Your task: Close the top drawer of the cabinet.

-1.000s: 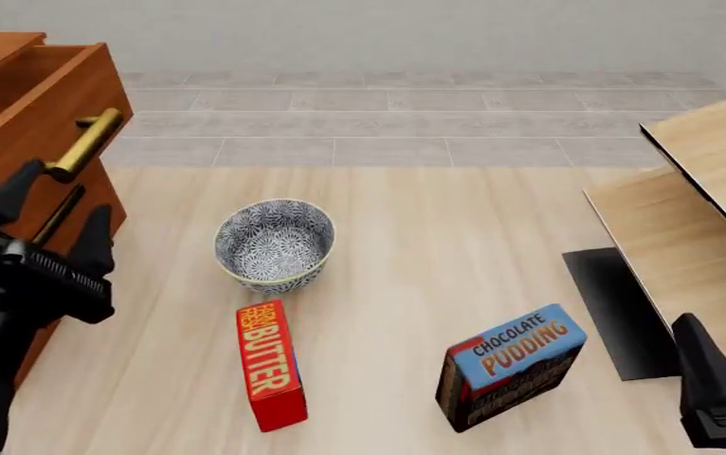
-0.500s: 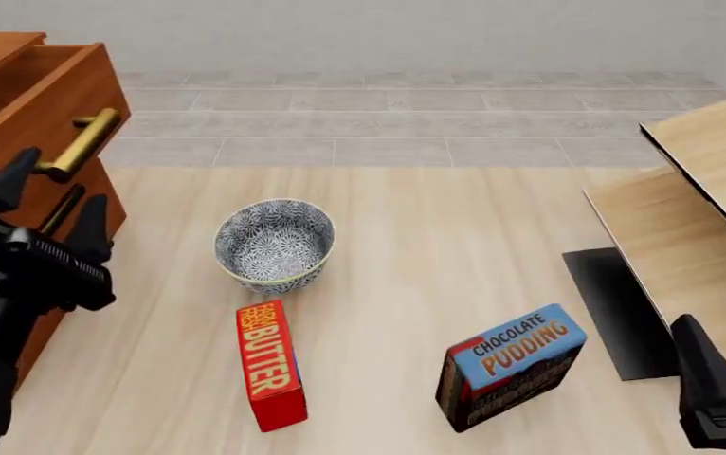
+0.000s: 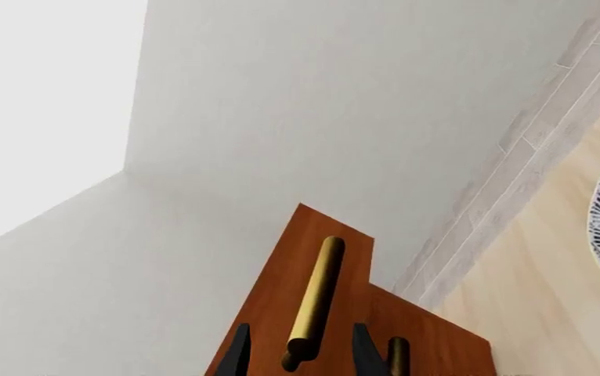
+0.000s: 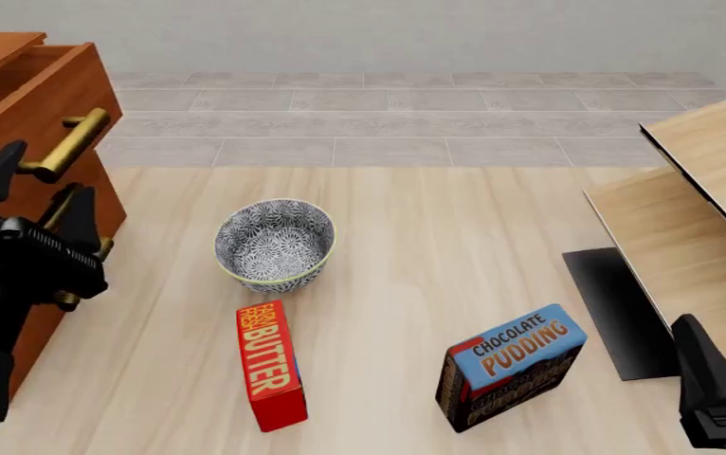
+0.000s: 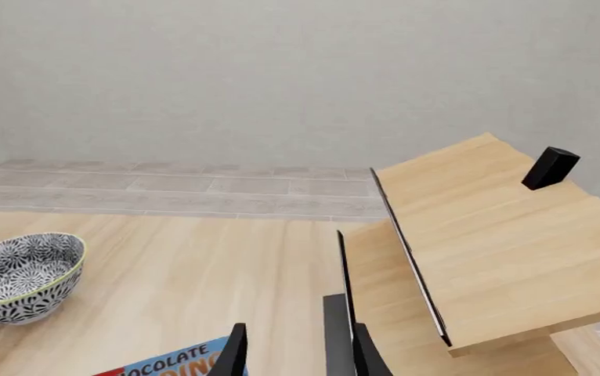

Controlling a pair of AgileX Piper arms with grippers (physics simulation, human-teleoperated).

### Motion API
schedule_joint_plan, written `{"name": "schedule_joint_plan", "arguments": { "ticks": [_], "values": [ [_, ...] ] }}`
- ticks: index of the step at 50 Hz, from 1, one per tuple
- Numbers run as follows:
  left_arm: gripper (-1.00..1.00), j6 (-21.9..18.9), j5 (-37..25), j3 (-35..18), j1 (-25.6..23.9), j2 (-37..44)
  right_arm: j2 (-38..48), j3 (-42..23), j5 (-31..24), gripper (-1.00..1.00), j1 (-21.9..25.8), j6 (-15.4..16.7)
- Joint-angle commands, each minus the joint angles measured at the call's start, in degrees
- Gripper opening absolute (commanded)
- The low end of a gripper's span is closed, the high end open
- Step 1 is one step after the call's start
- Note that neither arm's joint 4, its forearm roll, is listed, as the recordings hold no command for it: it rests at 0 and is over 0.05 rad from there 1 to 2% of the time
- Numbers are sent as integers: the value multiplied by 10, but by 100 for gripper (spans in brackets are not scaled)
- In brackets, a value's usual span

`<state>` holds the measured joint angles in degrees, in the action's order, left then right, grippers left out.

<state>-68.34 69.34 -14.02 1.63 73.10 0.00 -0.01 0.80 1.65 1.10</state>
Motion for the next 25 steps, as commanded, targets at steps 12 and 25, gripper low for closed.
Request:
{"name": "schedule_joint_plan", "arguments": {
  "ticks": [12, 25],
  "values": [
    [100, 0, 6, -7, 27, 0, 0, 0, 1, 100, 1, 2],
    [100, 3, 6, -11, 34, 2, 0, 0, -2, 100, 0, 4]
  ]
}}
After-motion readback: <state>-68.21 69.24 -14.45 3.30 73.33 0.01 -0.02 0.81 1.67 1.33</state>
